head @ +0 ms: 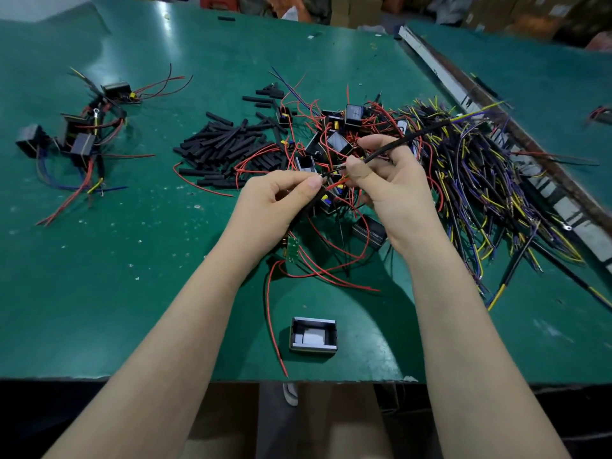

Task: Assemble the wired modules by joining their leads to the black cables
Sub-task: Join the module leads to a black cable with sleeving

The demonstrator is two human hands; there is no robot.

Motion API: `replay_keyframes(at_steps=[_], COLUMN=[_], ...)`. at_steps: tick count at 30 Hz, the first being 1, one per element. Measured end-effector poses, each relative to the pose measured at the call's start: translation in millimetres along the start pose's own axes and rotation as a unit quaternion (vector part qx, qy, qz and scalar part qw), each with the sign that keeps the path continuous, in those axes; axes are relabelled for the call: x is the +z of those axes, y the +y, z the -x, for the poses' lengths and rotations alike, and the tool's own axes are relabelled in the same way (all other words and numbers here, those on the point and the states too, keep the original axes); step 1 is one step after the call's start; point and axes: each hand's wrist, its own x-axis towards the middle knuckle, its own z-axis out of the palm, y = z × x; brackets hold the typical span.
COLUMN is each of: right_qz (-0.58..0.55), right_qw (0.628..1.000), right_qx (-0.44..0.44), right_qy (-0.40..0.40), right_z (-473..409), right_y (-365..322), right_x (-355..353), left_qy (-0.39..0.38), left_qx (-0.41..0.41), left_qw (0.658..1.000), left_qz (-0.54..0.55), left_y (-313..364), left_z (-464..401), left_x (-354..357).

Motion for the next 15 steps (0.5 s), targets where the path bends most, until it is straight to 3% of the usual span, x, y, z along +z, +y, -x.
replay_keyframes(at_steps=[4, 10, 15], right_qz=[0.044, -0.011, 0.078], right_qw=[0.996, 0.997, 0.99], right_qx=[-0.068, -0.067, -0.109], right_qy=[-0.021, -0.029, -0.053], right_z=[2.2, 4.2, 5.5], right_y=[-2.7, -4.1, -1.9], right_x=[4.7, 7.5, 8.9], left_qy=[0.014, 0.022, 0.033], left_qx=[0.016, 0.029, 0.069], left_qw=[0.999, 0.999, 0.992], left_qz=[-0.049, -0.034, -0.098], left_y=[0.8, 2.1, 0.0], left_z=[0.9, 0.3, 0.5], left_x=[0.4, -1.0, 0.3])
